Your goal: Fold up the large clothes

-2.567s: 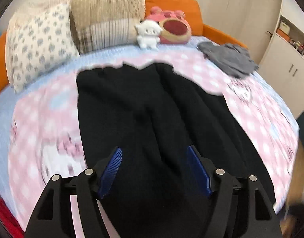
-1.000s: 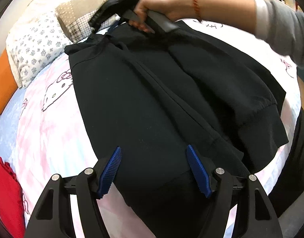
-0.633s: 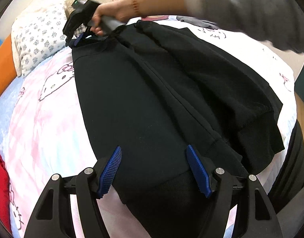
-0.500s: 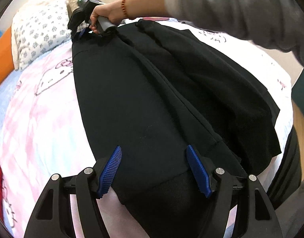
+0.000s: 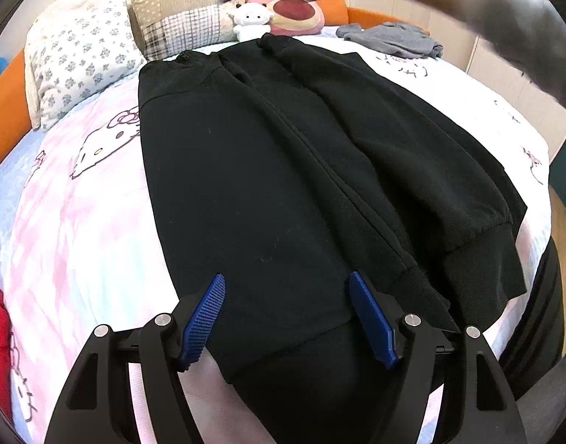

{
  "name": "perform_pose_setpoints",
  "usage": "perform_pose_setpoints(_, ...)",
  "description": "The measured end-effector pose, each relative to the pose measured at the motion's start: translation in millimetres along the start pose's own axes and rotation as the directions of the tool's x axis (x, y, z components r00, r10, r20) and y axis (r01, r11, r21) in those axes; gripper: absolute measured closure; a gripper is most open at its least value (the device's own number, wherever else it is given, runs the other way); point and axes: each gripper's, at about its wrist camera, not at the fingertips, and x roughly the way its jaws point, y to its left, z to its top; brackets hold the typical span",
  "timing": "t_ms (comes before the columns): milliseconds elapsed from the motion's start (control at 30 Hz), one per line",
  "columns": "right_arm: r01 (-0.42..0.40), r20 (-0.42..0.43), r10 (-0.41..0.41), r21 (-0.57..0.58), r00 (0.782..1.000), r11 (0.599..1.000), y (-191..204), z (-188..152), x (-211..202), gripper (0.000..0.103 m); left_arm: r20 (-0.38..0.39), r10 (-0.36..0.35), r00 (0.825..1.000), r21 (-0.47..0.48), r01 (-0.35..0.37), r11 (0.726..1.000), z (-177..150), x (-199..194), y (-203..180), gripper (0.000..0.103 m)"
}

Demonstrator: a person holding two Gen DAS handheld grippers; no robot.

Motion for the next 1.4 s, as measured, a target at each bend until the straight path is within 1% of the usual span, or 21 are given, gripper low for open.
perform_pose_setpoints(33, 0.044, -0.005, -0.044, -0.026, 0.999, 0.999, -7.6, -9.0, -22.5, 0.026, -0.015, 0.001, 1.000, -0.013, -0.002, 1.000, 6.0, -2.2, -0.8, 0.030)
perform_pose_setpoints(67, 0.083, -0.010, -0.084, -0.052, 0.996, 0.995, -16.7, -17.8, -41.4, 0.024, -0.016, -0.016, 1.000, -0.023, 0.016, 1.000, 13.5, -6.3, -3.6, 0.030)
perform_pose_setpoints(100, 0.140, -0.014, -0.142, -0.084, 0.990, 0.987, -30.9, -30.6, -66.7, 0.023, -0.003, -0.034, 0.999, -0.023, 0.034, 0.999, 20.2, -11.6, -8.4, 0.030)
perform_pose_setpoints(167, 0.200, -0.036, -0.203, -0.076, 0.979, 0.977, -55.7, -50.5, -97.0, 0.023, 0.039, -0.039, 0.998, 0.011, 0.039, 0.999, 38.4, -24.3, -26.5, 0.020)
perform_pose_setpoints(200, 0.206, -0.044, -0.208, -0.051, 0.977, 0.977, -68.5, -58.1, -105.9, 0.023, 0.066, -0.028, 0.997, 0.039, 0.026, 0.999, 48.6, -29.8, -39.5, 0.012)
perform_pose_setpoints(233, 0.207, -0.044, -0.208, -0.012, 0.977, 0.978, -82.5, -66.7, -116.5, 0.023, 0.087, -0.027, 0.996, 0.073, 0.021, 0.997, 58.5, -33.2, -54.0, 0.010)
perform_pose_setpoints(333, 0.198, -0.050, -0.193, 0.115, 0.980, 0.974, -123.5, -88.7, -138.3, 0.023, 0.118, -0.031, 0.993, 0.214, 0.005, 0.977, 86.2, -32.4, -111.0, 0.010)
perform_pose_setpoints(400, 0.197, -0.055, -0.190, 0.172, 0.980, 0.965, -144.4, -103.8, -147.7, 0.023, 0.129, -0.054, 0.990, 0.317, 0.010, 0.948, 97.2, -26.7, -156.3, 0.010)
perform_pose_setpoints(500, 0.189, -0.070, -0.179, 0.186, 0.981, 0.964, -157.0, -120.2, -151.9, 0.023, 0.116, -0.059, 0.991, 0.444, 0.001, 0.896, 100.4, -8.4, -220.7, 0.010)
perform_pose_setpoints(600, 0.194, -0.105, -0.180, 0.145, 0.978, 0.970, -156.0, -130.7, -151.0, 0.023, 0.050, -0.026, 0.998, 0.490, -0.002, 0.872, 101.7, 19.5, -260.9, 0.010)
perform_pose_setpoints(667, 0.191, -0.120, -0.178, 0.109, 0.977, 0.975, -152.9, -136.2, -149.3, 0.024, 0.011, 0.023, 1.000, 0.483, -0.026, 0.875, 99.2, 35.6, -271.4, 0.010)
perform_pose_setpoints(700, 0.188, -0.125, -0.176, 0.095, 0.976, 0.978, -151.2, -138.6, -150.2, 0.024, -0.011, 0.075, 0.997, 0.482, -0.060, 0.874, 97.8, 47.6, -275.1, 0.010)
perform_pose_setpoints(767, 0.172, -0.132, -0.161, 0.074, 0.978, 0.982, -147.0, -142.4, -150.7, 0.024, -0.087, 0.148, 0.985, 0.473, -0.090, 0.876, 94.0, 67.6, -275.3, 0.010)
perform_pose_setpoints(800, 0.162, -0.134, -0.153, 0.058, 0.979, 0.985, -143.2, -144.1, -150.5, 0.024, -0.123, 0.150, 0.981, 0.455, -0.078, 0.887, 92.1, 71.6, -275.1, 0.010)
perform_pose_setpoints(867, 0.148, -0.137, -0.143, 0.031, 0.980, 0.988, -135.8, -146.3, -148.3, 0.024, -0.147, 0.100, 0.984, 0.403, -0.032, 0.915, 94.9, 68.0, -272.3, 0.010)
perform_pose_setpoints(1000, 0.095, -0.140, -0.093, 0.008, 0.986, 0.995, -124.3, -147.8, -140.1, 0.024, -0.216, -0.043, 0.975, 0.295, 0.107, 0.950, 99.4, 69.2, -272.1, 0.010)
perform_pose_setpoints(1033, 0.080, -0.135, -0.077, 0.018, 0.988, 0.997, -123.8, -147.5, -139.4, 0.024, -0.223, -0.045, 0.974, 0.292, 0.111, 0.950, 99.1, 70.6, -273.9, 0.010)
perform_pose_setpoints(1100, 0.047, -0.104, -0.042, 0.050, 0.994, 0.998, -123.1, -145.2, -139.2, 0.024, -0.224, 0.045, 0.974, 0.354, 0.038, 0.935, 91.8, 79.7, -282.4, 0.010)
perform_pose_setpoints(1300, 0.028, -0.080, -0.024, 0.057, 0.996, 0.998, -115.5, -136.8, -138.5, 0.024, -0.220, 0.106, 0.970, 0.373, -0.017, 0.928, 88.7, 71.4, -272.2, 0.010)
perform_pose_setpoints(1367, 0.028, -0.080, -0.025, 0.045, 0.996, 0.999, -111.2, -134.0, -136.5, 0.024, -0.230, 0.099, 0.968, 0.350, -0.013, 0.937, 90.8, 68.7, -260.2, 0.016)
perform_pose_setpoints(1400, 0.028, -0.080, -0.024, 0.040, 0.997, 0.999, -109.7, -133.0, -135.5, 0.024, -0.245, 0.080, 0.966, 0.326, 0.004, 0.945, 90.8, 66.7, -254.6, 0.023)
